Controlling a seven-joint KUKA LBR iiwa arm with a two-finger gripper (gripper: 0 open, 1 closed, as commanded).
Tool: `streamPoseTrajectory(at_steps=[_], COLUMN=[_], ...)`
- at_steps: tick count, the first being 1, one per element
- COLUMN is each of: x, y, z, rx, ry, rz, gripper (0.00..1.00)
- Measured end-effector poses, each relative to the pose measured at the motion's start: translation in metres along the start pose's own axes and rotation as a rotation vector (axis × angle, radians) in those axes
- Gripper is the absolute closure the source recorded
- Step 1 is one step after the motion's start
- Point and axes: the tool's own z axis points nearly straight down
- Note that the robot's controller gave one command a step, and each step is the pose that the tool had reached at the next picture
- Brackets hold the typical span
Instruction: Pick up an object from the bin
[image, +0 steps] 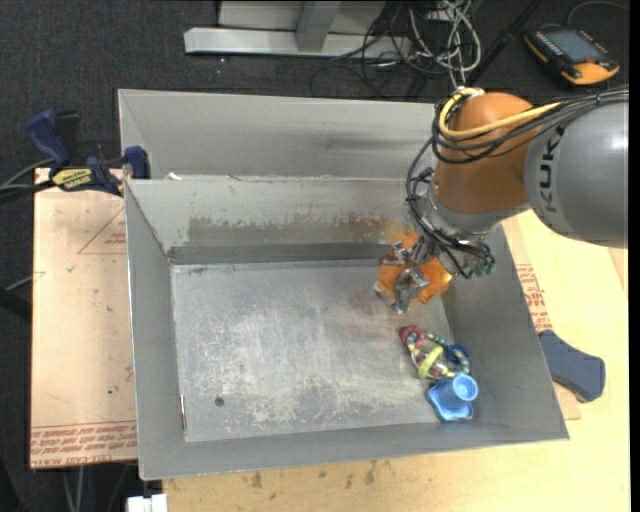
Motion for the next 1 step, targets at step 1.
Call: streamPoseTrajectory(at_steps=[1], x=[-0.0009], y=[-0.0004], z=[-0.0101], rx=[0.002], ry=[-0.003], rz=[0.000], gripper=[1.00])
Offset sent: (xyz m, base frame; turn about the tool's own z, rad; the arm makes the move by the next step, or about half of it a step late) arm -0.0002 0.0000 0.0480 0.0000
